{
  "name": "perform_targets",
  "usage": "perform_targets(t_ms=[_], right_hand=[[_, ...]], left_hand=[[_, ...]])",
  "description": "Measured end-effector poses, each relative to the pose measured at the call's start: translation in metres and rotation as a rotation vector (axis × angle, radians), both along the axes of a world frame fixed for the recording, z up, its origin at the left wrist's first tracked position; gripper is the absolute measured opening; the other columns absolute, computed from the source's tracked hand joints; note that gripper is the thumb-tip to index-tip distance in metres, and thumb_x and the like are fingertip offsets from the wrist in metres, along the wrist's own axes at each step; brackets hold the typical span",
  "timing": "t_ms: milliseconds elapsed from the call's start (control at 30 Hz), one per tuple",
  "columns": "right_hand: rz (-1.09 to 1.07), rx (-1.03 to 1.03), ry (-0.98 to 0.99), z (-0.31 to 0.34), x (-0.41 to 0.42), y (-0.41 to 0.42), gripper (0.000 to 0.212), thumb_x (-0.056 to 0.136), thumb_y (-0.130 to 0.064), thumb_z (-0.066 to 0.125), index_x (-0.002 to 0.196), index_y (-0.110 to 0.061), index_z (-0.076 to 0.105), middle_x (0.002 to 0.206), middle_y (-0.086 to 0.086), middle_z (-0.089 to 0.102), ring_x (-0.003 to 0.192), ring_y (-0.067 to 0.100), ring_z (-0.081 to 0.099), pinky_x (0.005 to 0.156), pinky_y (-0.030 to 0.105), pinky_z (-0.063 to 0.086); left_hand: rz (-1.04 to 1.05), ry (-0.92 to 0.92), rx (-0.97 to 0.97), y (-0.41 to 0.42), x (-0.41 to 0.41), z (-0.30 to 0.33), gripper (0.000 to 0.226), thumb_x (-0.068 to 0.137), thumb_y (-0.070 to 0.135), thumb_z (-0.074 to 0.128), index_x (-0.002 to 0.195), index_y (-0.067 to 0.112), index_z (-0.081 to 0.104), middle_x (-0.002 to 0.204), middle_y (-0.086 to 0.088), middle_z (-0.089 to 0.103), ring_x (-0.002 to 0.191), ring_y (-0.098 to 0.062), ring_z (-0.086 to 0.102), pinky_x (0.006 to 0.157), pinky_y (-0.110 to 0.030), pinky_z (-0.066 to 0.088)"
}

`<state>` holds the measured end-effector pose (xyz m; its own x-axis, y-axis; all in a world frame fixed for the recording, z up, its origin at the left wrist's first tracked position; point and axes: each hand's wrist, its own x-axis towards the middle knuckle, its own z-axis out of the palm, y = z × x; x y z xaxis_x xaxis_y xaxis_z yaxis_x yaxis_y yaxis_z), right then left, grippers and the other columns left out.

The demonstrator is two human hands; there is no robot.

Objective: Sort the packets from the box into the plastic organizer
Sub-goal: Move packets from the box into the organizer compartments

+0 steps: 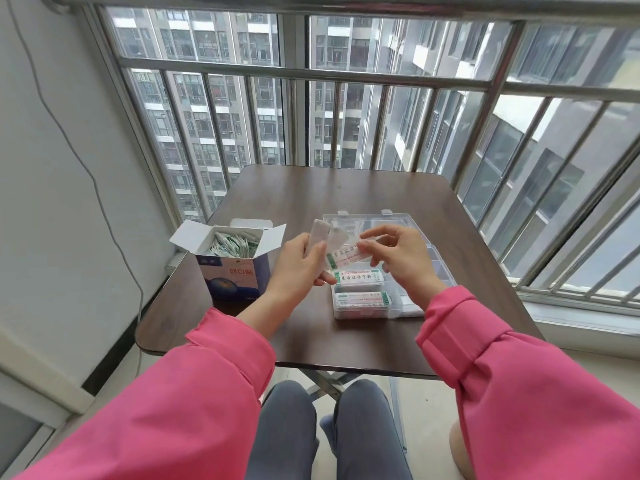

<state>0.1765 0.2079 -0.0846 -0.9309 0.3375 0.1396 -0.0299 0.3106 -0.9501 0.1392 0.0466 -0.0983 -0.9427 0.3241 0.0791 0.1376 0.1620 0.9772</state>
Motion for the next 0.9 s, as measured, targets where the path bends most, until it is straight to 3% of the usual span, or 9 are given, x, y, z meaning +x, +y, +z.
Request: perform_targets(t_ms=[133, 300, 533, 633, 700, 767, 800, 833, 900], right_hand=[[-0.106, 0.048, -0.104, -0.013, -0.001, 0.012, 0.014, 0.082, -0.004, 0.068, 0.072, -0.010, 0.060, 0.066, 0.005, 0.063, 0.043, 0.005, 0.055, 0.042, 0.011, 0.038], [-0.118, 0.326, -0.246, -0.028, -0.006, 0.010, 0.017, 0.078, -0.019, 0.073, 0.067, -0.022, 0.060, 0.078, 0.004, 0.069, 0.081, 0.021, 0.066, 0.074, 0.036, 0.053], [-0.125, 0.660, -0.306, -0.027, -0.001, -0.002, 0.009, 0.075, -0.027, 0.071, 0.078, -0.022, 0.064, 0.094, 0.002, 0.065, 0.100, 0.022, 0.057, 0.074, 0.031, 0.043], [-0.131, 0.769, -0.237, -0.026, -0.001, -0.001, 0.014, 0.081, -0.029, 0.069, 0.087, -0.017, 0.068, 0.096, 0.005, 0.061, 0.100, 0.020, 0.051, 0.077, 0.031, 0.041], [-0.130, 0.537, -0.138, -0.020, -0.001, -0.002, 0.021, 0.088, -0.032, 0.063, 0.087, -0.012, 0.067, 0.079, 0.006, 0.064, 0.075, 0.014, 0.057, 0.067, 0.028, 0.041], [-0.057, -0.012, -0.130, -0.008, 0.001, -0.005, 0.030, 0.093, -0.037, 0.054, 0.082, -0.012, 0.065, 0.055, 0.003, 0.060, 0.044, 0.008, 0.049, 0.047, 0.023, 0.036], [0.001, -0.241, -0.147, -0.003, 0.003, -0.006, 0.031, 0.094, -0.037, 0.052, 0.080, -0.012, 0.064, 0.049, 0.002, 0.058, 0.037, 0.008, 0.045, 0.039, 0.019, 0.032], [0.060, -0.362, -0.155, 0.000, 0.004, -0.006, 0.027, 0.094, -0.033, 0.054, 0.079, -0.012, 0.064, 0.048, 0.002, 0.058, 0.036, 0.007, 0.044, 0.037, 0.016, 0.030], [0.128, -0.323, -0.140, 0.001, 0.005, -0.007, 0.018, 0.091, -0.020, 0.059, 0.077, -0.010, 0.064, 0.054, 0.001, 0.060, 0.041, 0.006, 0.048, 0.040, 0.014, 0.032]], left_hand=[[0.114, 0.113, -0.029, -0.001, -0.001, -0.003, 0.013, 0.101, 0.014, 0.038, 0.099, 0.005, 0.048, 0.074, 0.002, 0.063, 0.039, -0.002, 0.053, 0.042, -0.014, 0.043], [0.079, 0.159, -0.009, 0.002, -0.001, -0.003, 0.013, 0.101, 0.014, 0.038, 0.099, 0.008, 0.049, 0.075, -0.004, 0.065, 0.042, -0.002, 0.053, 0.044, -0.015, 0.043], [0.030, 0.146, -0.028, 0.006, 0.000, -0.006, 0.009, 0.099, 0.014, 0.043, 0.092, 0.015, 0.049, 0.075, 0.002, 0.066, 0.047, -0.007, 0.055, 0.049, -0.019, 0.047], [0.003, 0.107, 0.000, 0.006, 0.001, -0.008, 0.009, 0.098, 0.015, 0.046, 0.090, 0.016, 0.050, 0.076, 0.001, 0.067, 0.047, -0.005, 0.058, 0.050, -0.019, 0.048], [-0.006, 0.092, 0.005, 0.005, 0.001, -0.009, 0.009, 0.096, 0.016, 0.050, 0.087, 0.018, 0.051, 0.076, 0.000, 0.068, 0.048, -0.007, 0.060, 0.050, -0.019, 0.048], [-0.023, 0.096, -0.018, 0.005, 0.001, -0.009, 0.007, 0.095, 0.015, 0.052, 0.088, 0.016, 0.053, 0.076, -0.001, 0.069, 0.048, -0.009, 0.060, 0.049, -0.019, 0.047], [-0.040, 0.101, -0.034, 0.006, 0.001, -0.009, 0.006, 0.094, 0.014, 0.052, 0.089, 0.014, 0.054, 0.076, -0.002, 0.069, 0.047, -0.010, 0.060, 0.048, -0.019, 0.046], [-0.062, 0.106, -0.047, 0.007, 0.002, -0.009, 0.006, 0.095, 0.015, 0.051, 0.090, 0.013, 0.055, 0.076, -0.003, 0.069, 0.047, -0.009, 0.058, 0.047, -0.018, 0.045], [-0.097, 0.106, -0.062, 0.012, 0.004, -0.008, 0.016, 0.099, 0.017, 0.044, 0.093, 0.009, 0.057, 0.076, -0.005, 0.068, 0.045, -0.009, 0.055, 0.045, -0.018, 0.042]])
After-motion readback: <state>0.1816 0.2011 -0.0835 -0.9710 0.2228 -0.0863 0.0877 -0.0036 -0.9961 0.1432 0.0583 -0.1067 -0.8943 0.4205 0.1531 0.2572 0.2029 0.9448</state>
